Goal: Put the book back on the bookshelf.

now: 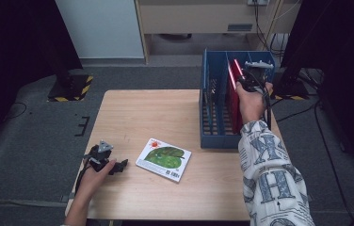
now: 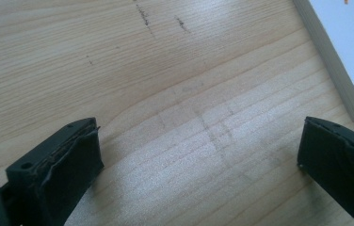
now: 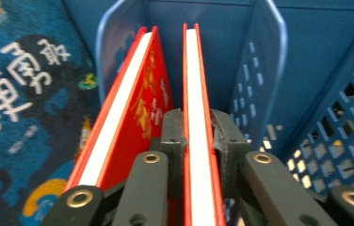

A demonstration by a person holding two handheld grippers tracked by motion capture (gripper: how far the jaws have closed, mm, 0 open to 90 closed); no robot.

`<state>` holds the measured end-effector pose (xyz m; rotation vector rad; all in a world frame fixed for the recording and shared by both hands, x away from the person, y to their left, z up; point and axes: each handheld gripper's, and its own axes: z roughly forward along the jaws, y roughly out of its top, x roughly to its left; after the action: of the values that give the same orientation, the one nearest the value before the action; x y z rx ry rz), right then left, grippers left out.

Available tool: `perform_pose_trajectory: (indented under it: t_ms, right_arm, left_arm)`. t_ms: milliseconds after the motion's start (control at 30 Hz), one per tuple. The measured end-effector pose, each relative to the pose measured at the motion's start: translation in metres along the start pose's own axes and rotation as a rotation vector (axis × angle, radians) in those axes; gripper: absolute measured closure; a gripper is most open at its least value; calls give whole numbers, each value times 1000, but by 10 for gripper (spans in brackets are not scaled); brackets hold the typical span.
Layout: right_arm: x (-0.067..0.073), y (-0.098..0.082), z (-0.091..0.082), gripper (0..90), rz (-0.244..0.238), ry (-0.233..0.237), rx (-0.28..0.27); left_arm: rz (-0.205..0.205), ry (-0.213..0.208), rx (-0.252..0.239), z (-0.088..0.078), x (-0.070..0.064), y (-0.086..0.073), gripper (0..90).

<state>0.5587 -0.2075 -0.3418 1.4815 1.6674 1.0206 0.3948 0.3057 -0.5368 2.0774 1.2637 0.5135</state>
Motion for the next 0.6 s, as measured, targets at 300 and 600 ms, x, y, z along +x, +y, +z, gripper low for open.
perform_pose_trajectory:
  t_ms: [300,600]
  right_arm:
    - [4,7,-20,700,-13,61,-42]
    - [6,9,-40,750,-44,95,-78]
  left_arm:
    - [0,0,0,0,0,0,0]
    - [7,0,6,0,0,0,0]
